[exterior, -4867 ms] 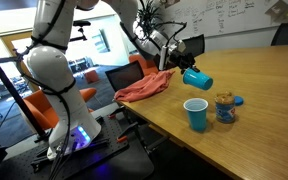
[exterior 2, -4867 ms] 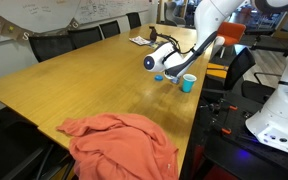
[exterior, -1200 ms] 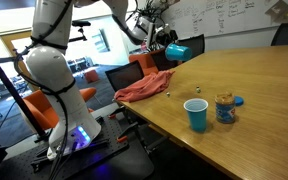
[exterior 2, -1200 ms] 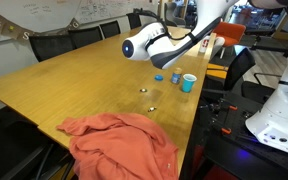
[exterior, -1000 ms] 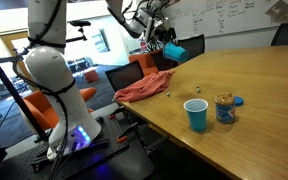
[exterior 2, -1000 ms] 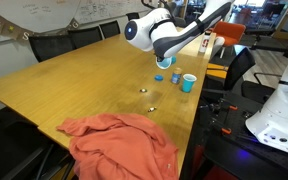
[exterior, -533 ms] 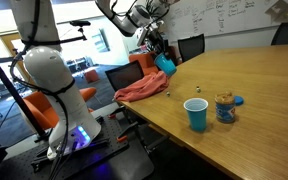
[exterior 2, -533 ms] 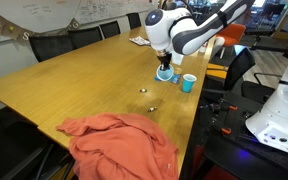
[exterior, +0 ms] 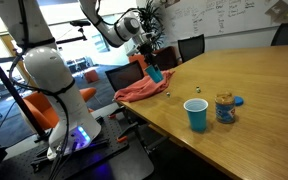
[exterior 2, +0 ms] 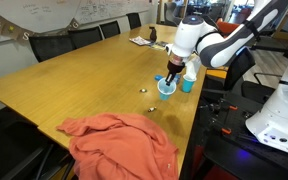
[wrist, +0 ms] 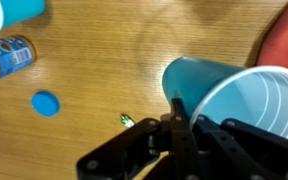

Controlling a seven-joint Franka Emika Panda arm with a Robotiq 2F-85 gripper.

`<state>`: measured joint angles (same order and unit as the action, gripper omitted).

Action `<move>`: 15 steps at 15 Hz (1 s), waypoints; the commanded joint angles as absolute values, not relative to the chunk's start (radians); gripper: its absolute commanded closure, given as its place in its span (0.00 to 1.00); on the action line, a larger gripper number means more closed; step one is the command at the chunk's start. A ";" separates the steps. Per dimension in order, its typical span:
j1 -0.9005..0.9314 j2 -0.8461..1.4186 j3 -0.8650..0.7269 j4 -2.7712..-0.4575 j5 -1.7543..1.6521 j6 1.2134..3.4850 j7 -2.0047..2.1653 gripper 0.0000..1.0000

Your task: Pour the sweets from the left blue cup onto the table then pick the sweets one at a time and put them in the right blue cup

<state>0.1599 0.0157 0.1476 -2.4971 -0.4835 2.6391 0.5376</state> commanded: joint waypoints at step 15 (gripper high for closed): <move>-0.247 0.310 0.494 -2.561 -0.259 3.360 0.384 1.00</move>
<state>-0.1480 0.3048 0.4311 -2.6092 -0.2153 3.3742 0.3610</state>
